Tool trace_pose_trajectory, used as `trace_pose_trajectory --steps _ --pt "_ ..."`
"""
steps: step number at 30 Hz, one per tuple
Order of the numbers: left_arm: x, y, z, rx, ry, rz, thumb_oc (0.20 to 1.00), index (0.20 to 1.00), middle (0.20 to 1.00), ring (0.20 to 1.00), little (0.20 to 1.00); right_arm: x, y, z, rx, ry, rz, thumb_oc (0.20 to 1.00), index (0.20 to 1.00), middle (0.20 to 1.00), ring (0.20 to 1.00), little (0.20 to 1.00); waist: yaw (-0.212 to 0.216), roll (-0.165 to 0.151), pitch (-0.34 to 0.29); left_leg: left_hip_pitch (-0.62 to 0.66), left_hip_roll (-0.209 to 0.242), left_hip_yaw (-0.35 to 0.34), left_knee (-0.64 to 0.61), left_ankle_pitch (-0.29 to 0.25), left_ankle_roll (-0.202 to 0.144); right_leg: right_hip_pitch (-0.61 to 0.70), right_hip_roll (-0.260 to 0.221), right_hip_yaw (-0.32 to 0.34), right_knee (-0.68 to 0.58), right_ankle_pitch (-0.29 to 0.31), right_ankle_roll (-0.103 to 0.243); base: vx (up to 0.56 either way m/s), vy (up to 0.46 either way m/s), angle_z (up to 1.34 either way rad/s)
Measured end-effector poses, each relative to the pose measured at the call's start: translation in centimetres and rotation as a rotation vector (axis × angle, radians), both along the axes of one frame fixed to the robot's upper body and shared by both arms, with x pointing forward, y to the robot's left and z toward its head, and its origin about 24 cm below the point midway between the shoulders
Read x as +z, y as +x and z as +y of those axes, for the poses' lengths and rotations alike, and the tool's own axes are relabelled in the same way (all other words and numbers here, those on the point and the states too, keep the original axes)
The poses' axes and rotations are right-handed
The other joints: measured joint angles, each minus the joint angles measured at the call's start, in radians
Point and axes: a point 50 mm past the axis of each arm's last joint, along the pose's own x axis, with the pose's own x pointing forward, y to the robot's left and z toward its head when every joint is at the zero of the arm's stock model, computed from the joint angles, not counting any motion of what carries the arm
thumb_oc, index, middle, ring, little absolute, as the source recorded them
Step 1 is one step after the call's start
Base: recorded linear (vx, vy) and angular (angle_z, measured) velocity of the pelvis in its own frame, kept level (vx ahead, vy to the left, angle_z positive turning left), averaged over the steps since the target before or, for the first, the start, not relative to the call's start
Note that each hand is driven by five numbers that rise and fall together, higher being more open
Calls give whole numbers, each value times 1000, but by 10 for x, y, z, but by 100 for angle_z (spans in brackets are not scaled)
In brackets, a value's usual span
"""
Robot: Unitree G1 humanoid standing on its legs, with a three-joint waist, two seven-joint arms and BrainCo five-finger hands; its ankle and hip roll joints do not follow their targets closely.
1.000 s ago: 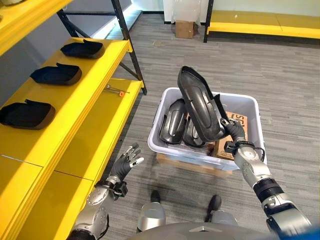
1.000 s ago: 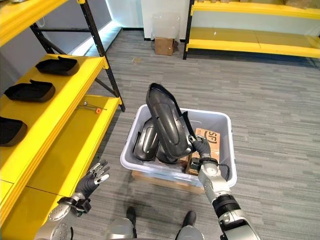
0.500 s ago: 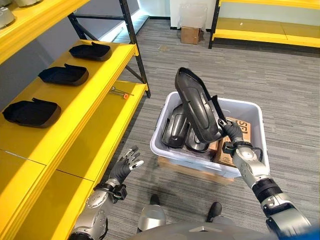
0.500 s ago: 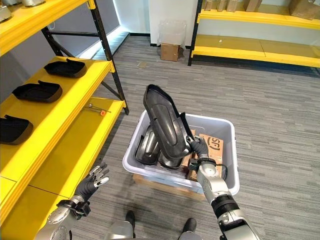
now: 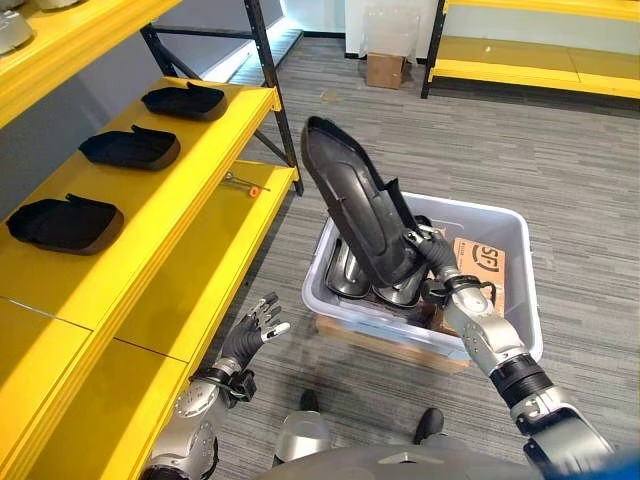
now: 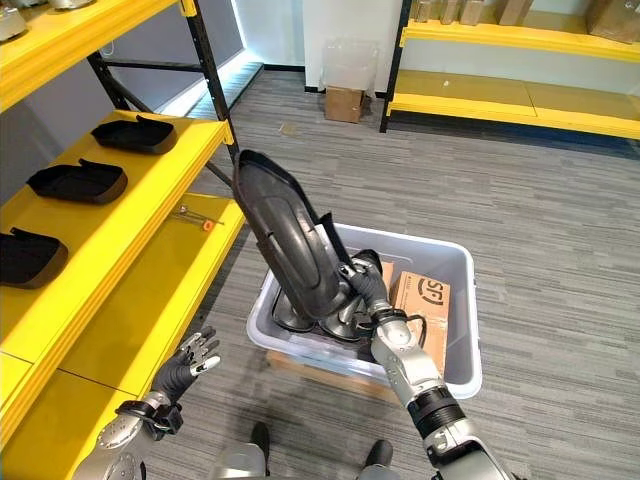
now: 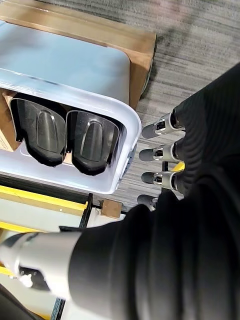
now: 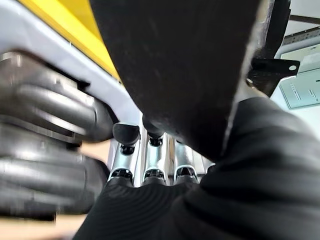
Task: Move parts from the plastic box to the shelf.
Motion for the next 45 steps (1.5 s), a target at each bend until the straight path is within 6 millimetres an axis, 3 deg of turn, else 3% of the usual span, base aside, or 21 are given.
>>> trace_pose_trajectory --steps 4,7,9,10,13,17,24,25,26,27,28,30,31,33,35,37,39,41,42,43,45 --pt "1 0 3 7 30 2 1000 1000 1000 1000 1000 0 0 9 9 20 2 200 200 200 200 200 16 -27 -2 3 -32 4 5 -11 16 -4 -38 -18 21 2 17 -99 149 4" --pt "4 4 6 0 49 -3 1000 1000 1000 1000 1000 2 0 18 18 39 -2 200 200 200 200 200 23 -40 -3 -4 -38 7 18 -17 22 -19 -45 -30 54 6 11 -49 25 -2" --pt "8 11 6 -8 63 -24 1000 1000 1000 1000 1000 -1 -2 18 13 30 8 200 200 200 200 200 6 -42 -3 -14 -37 -44 17 -9 27 -16 -14 16 83 -74 28 33 -48 79" --pt "13 20 -1 -39 60 -48 1000 1000 1000 1000 1000 -6 -5 12 -15 25 26 200 200 200 200 200 -41 -38 -1 -36 -18 -131 9 11 25 -1 73 144 94 -129 -7 95 -64 133" --pt "6 16 -14 -91 54 -16 1000 1000 1000 1000 1000 -11 -8 3 -40 14 47 200 200 200 200 200 -43 -23 -6 -32 -6 -181 3 26 19 49 127 219 44 -143 -11 83 -60 72" --pt "-5 4 -23 -111 24 32 1000 1000 1000 1000 1000 -23 -18 -15 -65 -13 89 200 200 200 200 200 -49 -3 -19 -34 -10 -217 1 31 17 96 136 213 -21 -127 -15 -20 -93 29" --pt "-5 4 -24 -127 16 38 1000 1000 1000 1000 1000 -23 -26 -1 6 3 81 200 200 200 200 200 -56 44 -31 -63 -17 -233 0 45 8 103 134 185 -37 -122 -13 -79 -60 16" --pt "-3 9 -27 -146 11 29 1000 1000 1000 1000 1000 -25 -30 -3 -8 12 78 200 200 200 200 200 -73 48 -32 -92 -32 -226 17 63 16 106 137 173 -32 -138 -18 -195 10 221" --pt "7 26 -39 -220 5 -26 1000 1000 1000 1000 1000 -29 -39 -15 -69 16 81 200 200 200 200 200 -137 36 -32 -162 -79 -154 5 177 -29 121 120 141 -43 -167 -57 -143 119 253" --pt "14 32 -48 -272 -17 -72 1000 1000 1000 1000 1000 -30 -41 -19 -95 2 87 200 200 200 200 200 -96 45 -29 -170 -64 92 53 52 35 109 104 83 -29 -146 -70 -121 146 221" --pt "12 30 -47 -293 -11 -58 1000 1000 1000 1000 1000 -30 -41 -17 -100 9 86 200 200 200 200 200 -96 34 -25 -170 -45 187 152 -16 82 111 81 77 -12 -151 -70 -27 163 77" --pt "9 27 -46 -335 -5 -40 1000 1000 1000 1000 1000 -27 -37 -13 -95 15 75 200 200 200 200 200 -125 1 -23 -141 -32 195 264 -60 68 99 17 53 50 -182 -43 -27 143 53" --pt "7 25 -52 -346 -22 -35 1000 1000 1000 1000 1000 -23 -32 -17 -86 -4 55 200 200 200 200 200 -152 21 -30 -88 -17 163 222 -11 55 87 7 57 108 -207 -18 -6 198 33" --pt "8 28 -55 -352 -26 -44 1000 1000 1000 1000 1000 -15 -19 -19 -90 -19 32 200 200 200 200 200 -168 14 -29 -67 -40 175 174 -18 70 56 -18 58 174 -226 -10 5 220 18" --pt "12 35 -55 -359 -16 -63 1000 1000 1000 1000 1000 -9 -12 -16 -85 -16 13 200 200 200 200 200 -168 -2 -35 -69 -53 171 134 -23 76 45 -28 57 165 -232 0 0 258 17" --pt "16 42 -59 -383 -2 -73 1000 1000 1000 1000 1000 -1 -4 -13 -78 -8 -12 200 200 200 200 200 -171 2 -30 -73 -56 173 105 -31 79 28 -29 54 171 -222 5 -27 306 12" --pt "15 41 -58 -382 3 -67 1000 1000 1000 1000 1000 0 -3 -9 -60 -8 -2 200 200 200 200 200 -164 8 -32 -94 -59 189 145 -81 91 10 -48 60 212 -226 0 67 309 -4" --pt "15 41 -56 -379 12 -62 1000 1000 1000 1000 1000 -1 -3 -8 -56 -8 6 200 200 200 200 200 -165 7 -37 -86 -68 228 142 -96 74 19 -72 62 195 -225 -2 69 340 15" --pt "15 42 -55 -377 17 -63 1000 1000 1000 1000 1000 -1 -4 -7 -58 0 7 200 200 200 200 200 -171 -1 -39 -99 -61 249 202 -113 103 23 -96 38 195 -211 26 47 326 36" --pt "15 42 -56 -373 18 -58 1000 1000 1000 1000 1000 -3 -6 -10 -63 -3 13 200 200 200 200 200 -181 13 -44 -109 -30 253 251 -134 117 35 -95 22 204 -214 28 43 285 43" --pt "9 35 -52 -348 22 -32 1000 1000 1000 1000 1000 -12 -12 -12 -68 -9 47 200 200 200 200 200 -180 11 -62 -106 -68 232 252 -155 107 51 -115 16 221 -225 22 34 202 42"
